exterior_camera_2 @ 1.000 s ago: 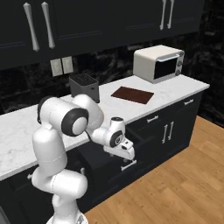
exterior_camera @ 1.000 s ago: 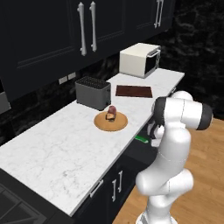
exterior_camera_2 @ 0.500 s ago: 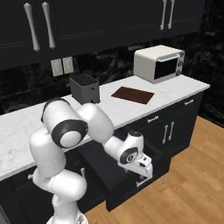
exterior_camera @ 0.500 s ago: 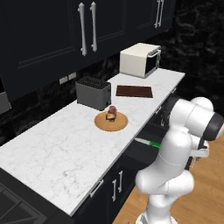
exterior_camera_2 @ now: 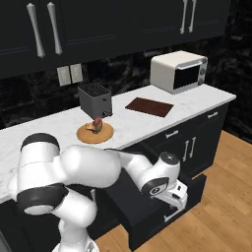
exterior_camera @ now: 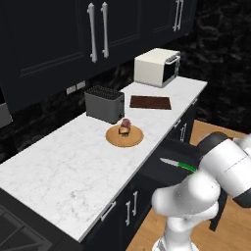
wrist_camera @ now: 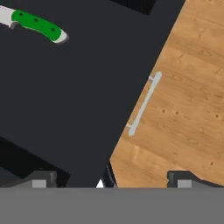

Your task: Pick up the knife from the drawer and place it on the cutting board. Then place the meat from the plate to the cutting board.

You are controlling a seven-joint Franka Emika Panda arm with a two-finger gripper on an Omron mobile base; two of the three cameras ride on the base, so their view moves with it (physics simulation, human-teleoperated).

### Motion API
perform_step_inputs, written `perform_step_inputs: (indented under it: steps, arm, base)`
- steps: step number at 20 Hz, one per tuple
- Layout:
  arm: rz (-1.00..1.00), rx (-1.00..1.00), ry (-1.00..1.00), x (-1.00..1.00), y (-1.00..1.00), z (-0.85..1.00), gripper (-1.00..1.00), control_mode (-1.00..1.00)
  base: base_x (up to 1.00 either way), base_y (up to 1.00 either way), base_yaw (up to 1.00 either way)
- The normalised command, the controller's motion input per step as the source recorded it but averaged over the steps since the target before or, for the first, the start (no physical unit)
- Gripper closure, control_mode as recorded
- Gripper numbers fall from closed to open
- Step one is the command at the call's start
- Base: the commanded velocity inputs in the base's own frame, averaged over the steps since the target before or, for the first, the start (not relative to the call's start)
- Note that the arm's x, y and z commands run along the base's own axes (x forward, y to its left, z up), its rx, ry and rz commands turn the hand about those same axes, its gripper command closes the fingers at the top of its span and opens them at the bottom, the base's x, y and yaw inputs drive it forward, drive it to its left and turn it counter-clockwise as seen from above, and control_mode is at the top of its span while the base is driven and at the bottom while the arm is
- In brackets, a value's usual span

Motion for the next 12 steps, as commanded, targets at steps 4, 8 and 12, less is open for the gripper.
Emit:
perform_step_inputs:
  steps: [4, 8, 12]
  arm:
    - [0.14, -0.10, -0.09, 0.11, 0.65, 0.85, -1.00, -1.00]
    - [0.30, -0.06, -0.02, 0.48, 0.53, 0.47, -1.00, -1.00]
    - [0.38, 0.00, 0.00, 0.65, 0.36, 0.04, -1.00, -1.00]
  base:
    - [0.00, 0.00, 0.00]
    - [0.00, 0.00, 0.00]
    - [0.00, 0.00, 0.00]
